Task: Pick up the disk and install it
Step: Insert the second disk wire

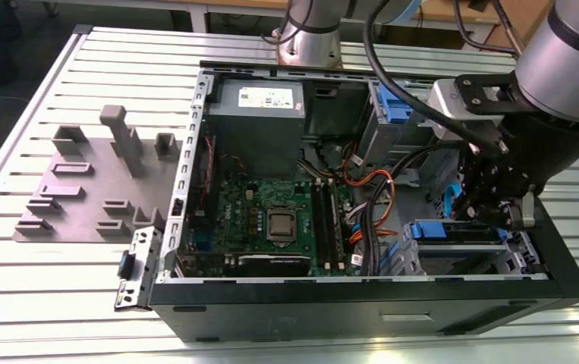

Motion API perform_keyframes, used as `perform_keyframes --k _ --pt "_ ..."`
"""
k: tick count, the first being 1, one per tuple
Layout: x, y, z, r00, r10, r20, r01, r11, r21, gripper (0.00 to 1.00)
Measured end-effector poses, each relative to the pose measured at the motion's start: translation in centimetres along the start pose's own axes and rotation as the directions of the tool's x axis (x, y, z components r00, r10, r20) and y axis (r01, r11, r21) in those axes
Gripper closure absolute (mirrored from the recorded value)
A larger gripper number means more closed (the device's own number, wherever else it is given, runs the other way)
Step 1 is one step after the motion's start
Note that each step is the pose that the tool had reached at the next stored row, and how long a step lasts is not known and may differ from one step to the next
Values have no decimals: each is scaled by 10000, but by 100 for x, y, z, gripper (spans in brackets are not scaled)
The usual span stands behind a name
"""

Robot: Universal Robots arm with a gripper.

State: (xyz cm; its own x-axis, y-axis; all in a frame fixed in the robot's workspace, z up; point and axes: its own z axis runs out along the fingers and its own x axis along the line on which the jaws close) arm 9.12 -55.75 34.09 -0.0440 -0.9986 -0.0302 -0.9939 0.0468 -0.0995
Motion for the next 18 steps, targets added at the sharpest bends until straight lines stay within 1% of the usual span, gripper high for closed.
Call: perform_keyframes --k 5,8,10,14,18 --pt "20 10 8 9995 -315 32 315 9995 66 84" --pt "32 39 12 9994 -330 53 329 9994 116 84" --pt "45 39 20 9994 -331 64 330 9994 142 84" --pt "75 41 38 9994 -329 79 328 9993 174 84" --pt "80 41 46 9994 -330 83 328 9993 181 84"
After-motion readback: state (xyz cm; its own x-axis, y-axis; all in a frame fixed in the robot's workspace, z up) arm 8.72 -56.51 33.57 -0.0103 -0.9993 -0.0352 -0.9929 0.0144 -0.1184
